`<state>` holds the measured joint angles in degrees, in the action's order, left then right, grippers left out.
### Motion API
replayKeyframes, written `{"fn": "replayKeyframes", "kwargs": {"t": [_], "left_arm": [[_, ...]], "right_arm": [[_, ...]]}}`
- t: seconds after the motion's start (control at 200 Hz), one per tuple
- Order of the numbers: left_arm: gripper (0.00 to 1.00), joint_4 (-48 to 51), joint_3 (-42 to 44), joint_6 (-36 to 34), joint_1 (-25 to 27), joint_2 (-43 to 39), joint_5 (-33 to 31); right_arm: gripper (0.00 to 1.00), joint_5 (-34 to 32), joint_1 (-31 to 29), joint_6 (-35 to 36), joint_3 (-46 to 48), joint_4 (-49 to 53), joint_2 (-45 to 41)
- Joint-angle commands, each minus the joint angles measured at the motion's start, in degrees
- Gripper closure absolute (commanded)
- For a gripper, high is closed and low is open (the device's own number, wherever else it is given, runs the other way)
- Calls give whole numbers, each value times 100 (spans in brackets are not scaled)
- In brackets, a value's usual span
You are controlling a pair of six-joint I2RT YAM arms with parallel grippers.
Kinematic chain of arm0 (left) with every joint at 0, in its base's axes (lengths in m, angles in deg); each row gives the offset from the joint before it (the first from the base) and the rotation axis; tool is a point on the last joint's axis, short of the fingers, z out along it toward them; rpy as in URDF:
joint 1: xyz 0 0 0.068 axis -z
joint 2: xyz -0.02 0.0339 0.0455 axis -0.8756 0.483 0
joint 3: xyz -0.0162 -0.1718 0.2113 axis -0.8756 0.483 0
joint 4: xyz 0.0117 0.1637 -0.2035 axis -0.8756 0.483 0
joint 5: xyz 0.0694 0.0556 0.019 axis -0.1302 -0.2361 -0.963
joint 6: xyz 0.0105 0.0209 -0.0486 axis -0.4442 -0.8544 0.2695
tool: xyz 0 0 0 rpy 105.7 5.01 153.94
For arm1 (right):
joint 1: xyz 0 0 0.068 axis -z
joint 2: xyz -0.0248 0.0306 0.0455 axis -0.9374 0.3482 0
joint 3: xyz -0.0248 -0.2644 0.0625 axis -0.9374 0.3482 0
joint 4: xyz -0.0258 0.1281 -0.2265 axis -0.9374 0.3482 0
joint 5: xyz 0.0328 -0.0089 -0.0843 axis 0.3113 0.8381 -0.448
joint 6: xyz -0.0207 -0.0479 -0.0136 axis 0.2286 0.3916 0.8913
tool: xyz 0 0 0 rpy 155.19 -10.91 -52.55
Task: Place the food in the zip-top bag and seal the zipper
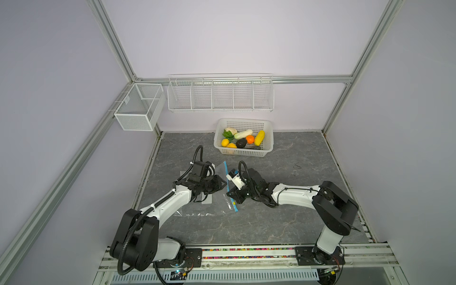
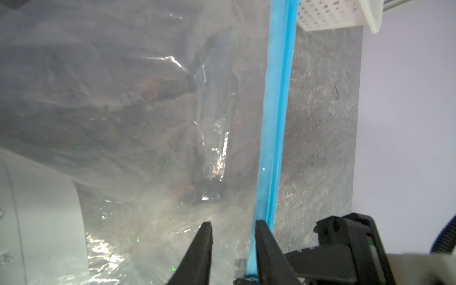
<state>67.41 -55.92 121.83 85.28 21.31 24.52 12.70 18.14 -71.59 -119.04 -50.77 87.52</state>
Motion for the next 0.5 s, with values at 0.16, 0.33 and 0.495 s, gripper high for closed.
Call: {"fn": "replayKeyframes", "kwargs": {"t": [0.16, 0.33, 0.495], "left_arm": [[69, 119, 1211, 325, -805, -1124, -797], [69, -236, 1506, 331, -982, -815, -784], [71, -307, 1365, 145, -1030, -31, -548]], "right_arm": [[81, 123, 35, -189, 49, -245, 203], [67, 380, 219, -552, 152, -525, 288], [55, 773, 623, -1214, 333, -921, 302]]}}
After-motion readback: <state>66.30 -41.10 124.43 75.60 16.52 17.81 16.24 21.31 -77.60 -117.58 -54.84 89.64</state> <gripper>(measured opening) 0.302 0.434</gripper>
